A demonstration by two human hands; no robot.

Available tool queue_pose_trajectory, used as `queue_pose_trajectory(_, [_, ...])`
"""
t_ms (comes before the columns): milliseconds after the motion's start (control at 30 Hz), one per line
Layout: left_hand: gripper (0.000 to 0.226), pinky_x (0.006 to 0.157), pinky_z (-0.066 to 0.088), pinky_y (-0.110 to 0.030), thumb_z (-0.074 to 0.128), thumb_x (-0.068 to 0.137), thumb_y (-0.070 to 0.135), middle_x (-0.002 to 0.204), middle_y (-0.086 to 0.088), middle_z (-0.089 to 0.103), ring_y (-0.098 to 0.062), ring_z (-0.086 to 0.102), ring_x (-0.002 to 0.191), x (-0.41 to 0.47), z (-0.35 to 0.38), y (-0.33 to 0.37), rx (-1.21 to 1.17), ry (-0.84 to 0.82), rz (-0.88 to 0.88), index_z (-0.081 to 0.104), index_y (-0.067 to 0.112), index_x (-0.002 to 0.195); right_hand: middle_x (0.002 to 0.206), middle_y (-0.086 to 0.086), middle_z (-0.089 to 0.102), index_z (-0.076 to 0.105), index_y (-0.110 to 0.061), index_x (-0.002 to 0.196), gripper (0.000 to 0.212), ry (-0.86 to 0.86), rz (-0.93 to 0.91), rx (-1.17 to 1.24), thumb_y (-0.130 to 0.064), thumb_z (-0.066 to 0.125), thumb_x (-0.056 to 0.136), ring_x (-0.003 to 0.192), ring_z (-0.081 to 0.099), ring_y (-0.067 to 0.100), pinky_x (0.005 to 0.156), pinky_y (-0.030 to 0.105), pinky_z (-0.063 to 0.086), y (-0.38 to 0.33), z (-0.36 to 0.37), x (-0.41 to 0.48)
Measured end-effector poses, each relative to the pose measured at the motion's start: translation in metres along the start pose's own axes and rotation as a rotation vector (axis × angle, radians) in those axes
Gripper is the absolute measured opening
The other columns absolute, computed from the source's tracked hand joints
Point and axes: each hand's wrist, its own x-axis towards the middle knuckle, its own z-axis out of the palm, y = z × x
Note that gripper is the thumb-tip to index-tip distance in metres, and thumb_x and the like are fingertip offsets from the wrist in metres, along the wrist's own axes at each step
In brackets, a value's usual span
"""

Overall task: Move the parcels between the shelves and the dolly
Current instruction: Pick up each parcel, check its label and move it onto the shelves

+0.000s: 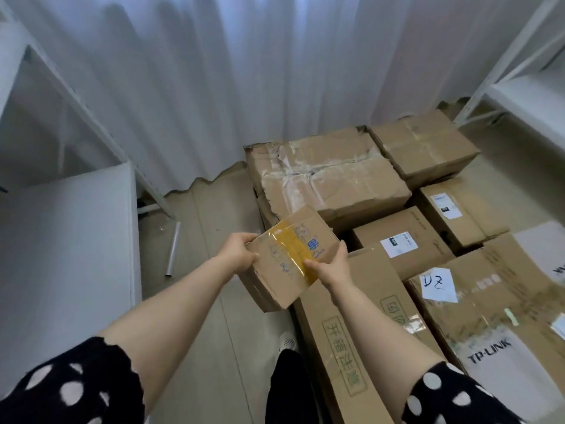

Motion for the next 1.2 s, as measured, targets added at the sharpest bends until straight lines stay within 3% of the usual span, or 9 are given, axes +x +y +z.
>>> queue_pose_trajectory(100, [0.048,0.095,0.048,-0.033,0.059,0.089,0.001,0.121,-0.007,0.06,-0.024,0.057,0.109,0.051,0.005,0.026,0.08,-0.065,0.01,0.053,0.016,0.134,0.16,0.008,0.0,0.006,-0.023,0.153,0.111,0.062,0.065,-0.091,-0.013,0.081,0.072,0.145,0.016,0.029,0.113,0.046,0.025,-0.01,-0.013,0.044])
queue_pose_trajectory(167, [0.049,0.096,0.047,-0.032,0.06,0.089,0.001,0.125,-0.008,0.059,-0.024,0.056,0.112,0.082,0.013,0.041,0.116,-0.125,0.021,0.053,0.015,0.134,0.16,0.006,-0.008,0.006,-0.022,0.154,0.111,0.094,0.071,-0.14,-0.015,0.081,0.073,0.147,0.007,0.027,0.115,0.044,0.021,-0.013,-0.025,0.071])
queue_pose_trajectory(400, [0.05,0.102,0.045,-0.038,0.062,0.088,0.002,0.126,-0.01,0.061,-0.026,0.056,0.116,0.173,0.047,0.072,0.212,-0.272,0.067,0.054,0.016,0.135,0.153,0.013,0.027,0.011,-0.022,0.153,0.112,0.123,0.178,-0.112,-0.012,0.084,0.069,0.139,0.031,0.031,0.109,0.052,0.034,-0.012,-0.057,0.162])
queue_pose_trajectory(533, [0.05,0.101,0.044,-0.032,0.062,0.088,0.003,0.128,-0.009,0.06,-0.026,0.056,0.118,0.223,0.067,0.084,0.285,-0.333,0.099,0.054,0.017,0.135,0.152,0.011,0.03,0.017,-0.018,0.152,0.106,0.153,0.209,-0.227,-0.025,0.084,0.069,0.14,0.026,0.031,0.113,0.046,0.028,-0.004,-0.057,0.205])
queue_pose_trajectory(633, [0.049,0.104,0.042,-0.034,0.061,0.09,0.003,0.131,-0.009,0.058,-0.026,0.054,0.121,0.255,0.083,0.088,0.313,-0.391,0.118,0.052,0.015,0.137,0.148,0.007,0.037,0.028,-0.026,0.149,0.1,0.17,0.205,-0.398,-0.038,0.083,0.066,0.137,0.026,0.033,0.113,0.046,0.025,0.008,-0.054,0.231])
queue_pose_trajectory(767, [0.048,0.105,0.041,-0.036,0.057,0.093,0.004,0.134,-0.01,0.054,-0.026,0.049,0.126,0.287,0.088,0.087,0.301,-0.402,0.092,0.048,0.012,0.139,0.154,0.006,0.025,0.015,-0.029,0.151,0.105,0.145,0.26,-0.588,-0.043,0.08,0.07,0.14,0.027,0.028,0.115,0.047,0.016,0.009,-0.056,0.257])
queue_pose_trajectory(900, [0.048,0.101,0.045,-0.04,0.057,0.092,0.001,0.127,-0.01,0.058,-0.026,0.053,0.119,0.305,0.088,0.079,0.255,-0.426,0.076,0.05,0.015,0.138,0.148,0.005,0.037,0.019,-0.029,0.15,0.108,0.12,0.339,-0.708,-0.055,0.079,0.064,0.137,0.032,0.031,0.111,0.048,0.021,0.002,-0.052,0.274])
queue_pose_trajectory(1033, [0.047,0.091,0.052,-0.039,0.055,0.09,-0.006,0.107,-0.005,0.06,-0.02,0.057,0.097,0.311,0.087,0.068,0.179,-0.379,0.069,0.055,0.014,0.133,0.149,0.006,0.032,0.019,-0.027,0.15,0.106,0.089,0.28,-0.6,-0.039,0.083,0.067,0.137,0.028,0.03,0.11,0.051,0.028,0.008,-0.048,0.279])
queue_pose_trajectory(1200, [0.047,0.092,0.051,-0.035,0.058,0.086,-0.01,0.109,-0.006,0.062,-0.018,0.057,0.097,0.317,0.097,0.058,0.157,-0.413,0.063,0.059,0.011,0.128,0.148,0.01,0.032,0.017,-0.02,0.151,0.102,0.108,0.306,-0.569,-0.03,0.081,0.073,0.135,0.031,0.032,0.108,0.043,0.031,0.025,-0.045,0.28])
